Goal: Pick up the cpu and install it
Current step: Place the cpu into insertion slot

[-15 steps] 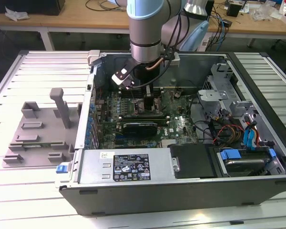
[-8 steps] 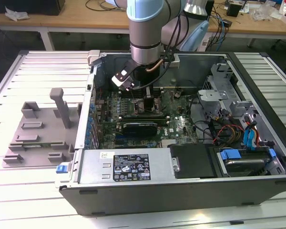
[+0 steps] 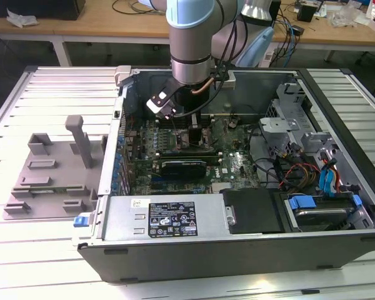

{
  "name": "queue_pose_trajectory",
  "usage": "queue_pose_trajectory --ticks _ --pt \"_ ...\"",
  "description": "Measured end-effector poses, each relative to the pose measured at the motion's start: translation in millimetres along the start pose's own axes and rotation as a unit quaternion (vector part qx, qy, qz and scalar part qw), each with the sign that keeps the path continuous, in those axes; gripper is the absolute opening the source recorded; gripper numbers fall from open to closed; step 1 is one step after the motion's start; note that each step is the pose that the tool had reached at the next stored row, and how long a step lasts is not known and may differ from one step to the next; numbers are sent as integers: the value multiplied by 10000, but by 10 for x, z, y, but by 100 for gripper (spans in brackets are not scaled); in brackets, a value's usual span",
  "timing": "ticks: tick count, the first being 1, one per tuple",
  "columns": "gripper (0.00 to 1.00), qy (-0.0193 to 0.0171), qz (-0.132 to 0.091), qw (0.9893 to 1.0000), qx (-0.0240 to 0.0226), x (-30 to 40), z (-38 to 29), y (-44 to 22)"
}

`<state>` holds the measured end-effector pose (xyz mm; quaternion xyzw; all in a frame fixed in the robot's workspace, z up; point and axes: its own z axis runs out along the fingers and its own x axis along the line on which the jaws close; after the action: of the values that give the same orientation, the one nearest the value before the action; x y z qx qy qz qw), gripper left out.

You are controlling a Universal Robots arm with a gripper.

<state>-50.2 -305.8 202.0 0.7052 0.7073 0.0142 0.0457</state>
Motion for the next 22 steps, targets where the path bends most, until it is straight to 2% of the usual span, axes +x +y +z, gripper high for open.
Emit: queue_pose_trajectory --ticks 2,3,7,9,12,14,20,21,22 --pt "55 3 0 10000 -2 1 3 1" --pt "61 1 0 10000 -1 1 3 0" --pt "61 -2 -6 10000 2 -1 -27 9" --pt "61 -45 -13 10000 10 -5 -28 9" --pt "61 -53 -14 10000 11 -4 2 7" --pt "61 -27 -11 10000 9 -3 8 7" --pt "61 -17 -10 10000 10 -3 11 6" --pt "60 -17 -10 10000 11 -3 11 6" --pt "53 -17 -10 10000 11 -3 11 6"
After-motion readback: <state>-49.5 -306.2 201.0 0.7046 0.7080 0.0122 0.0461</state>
